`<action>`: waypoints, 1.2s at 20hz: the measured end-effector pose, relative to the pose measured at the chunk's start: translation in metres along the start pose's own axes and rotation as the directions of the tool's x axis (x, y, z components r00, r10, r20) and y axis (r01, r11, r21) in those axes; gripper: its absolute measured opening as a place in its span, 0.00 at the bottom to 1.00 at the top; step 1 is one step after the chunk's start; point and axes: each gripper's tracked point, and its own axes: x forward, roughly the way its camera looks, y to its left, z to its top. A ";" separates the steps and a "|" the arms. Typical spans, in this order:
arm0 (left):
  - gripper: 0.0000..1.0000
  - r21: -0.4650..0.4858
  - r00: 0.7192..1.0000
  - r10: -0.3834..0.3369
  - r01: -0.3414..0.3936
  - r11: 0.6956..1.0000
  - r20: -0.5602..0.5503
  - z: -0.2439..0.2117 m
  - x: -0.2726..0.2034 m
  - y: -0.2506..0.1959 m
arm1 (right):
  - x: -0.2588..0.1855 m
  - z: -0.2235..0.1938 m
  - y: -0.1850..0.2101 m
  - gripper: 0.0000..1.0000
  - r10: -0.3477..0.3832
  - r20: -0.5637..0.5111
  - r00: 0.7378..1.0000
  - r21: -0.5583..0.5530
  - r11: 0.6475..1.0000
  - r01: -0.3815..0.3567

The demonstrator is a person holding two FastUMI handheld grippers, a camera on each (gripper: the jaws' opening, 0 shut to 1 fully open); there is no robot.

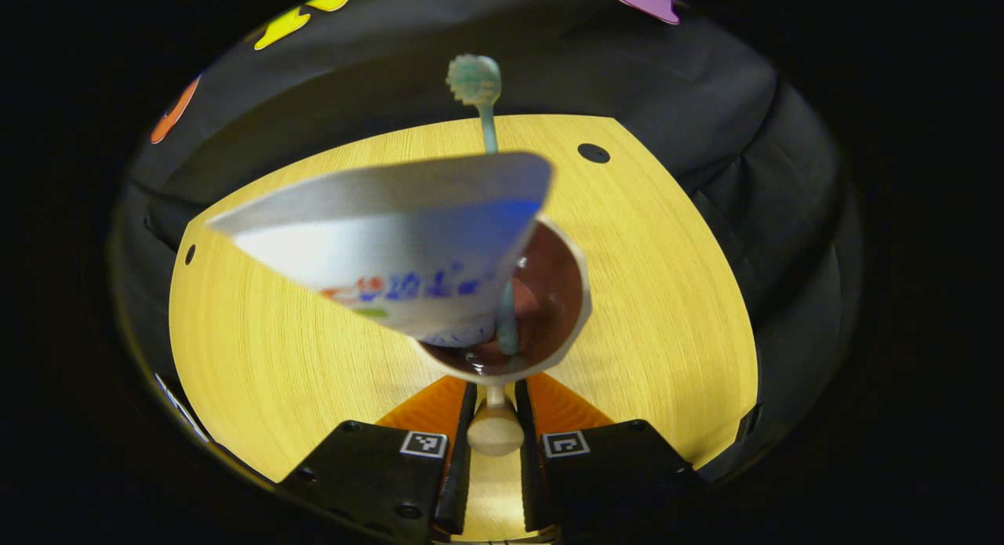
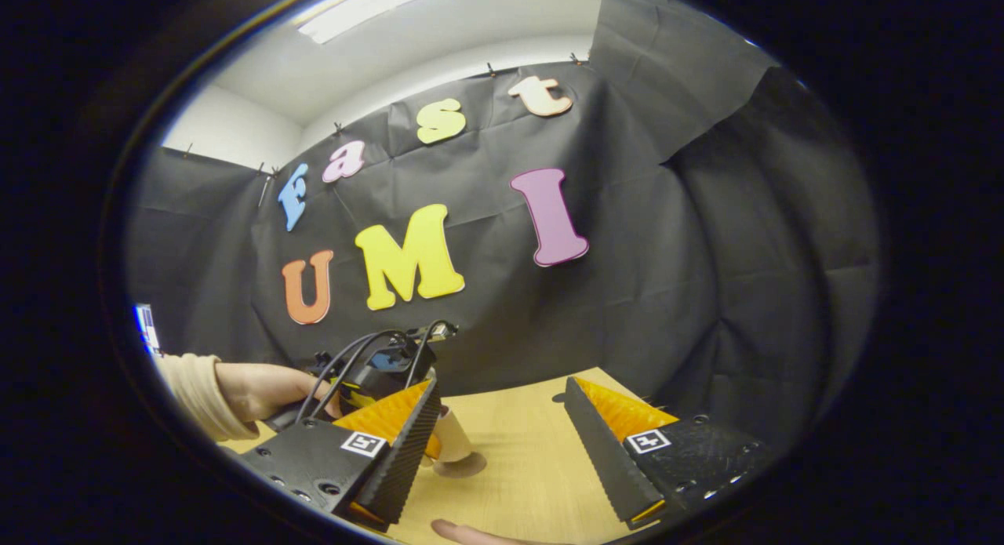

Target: Put the toothbrush and toothpaste on the desktop into the cup, then pick up the cup and place it on the coaster on the desktop.

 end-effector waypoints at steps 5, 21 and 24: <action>0.45 0.022 0.991 -0.006 0.003 1.000 0.137 0.020 -0.023 0.003 | -0.001 -0.003 0.007 0.95 0.011 -0.005 1.000 -0.007 1.000 -0.011; 0.97 -0.032 0.704 0.044 -0.031 0.999 0.709 -0.001 -0.145 0.063 | 0.000 -0.018 0.036 0.95 0.035 -0.041 0.999 -0.069 0.997 -0.038; 0.97 -0.060 0.641 0.083 -0.057 0.997 0.763 -0.023 -0.157 0.088 | -0.001 -0.020 0.038 0.95 0.016 -0.031 0.999 -0.126 0.992 -0.020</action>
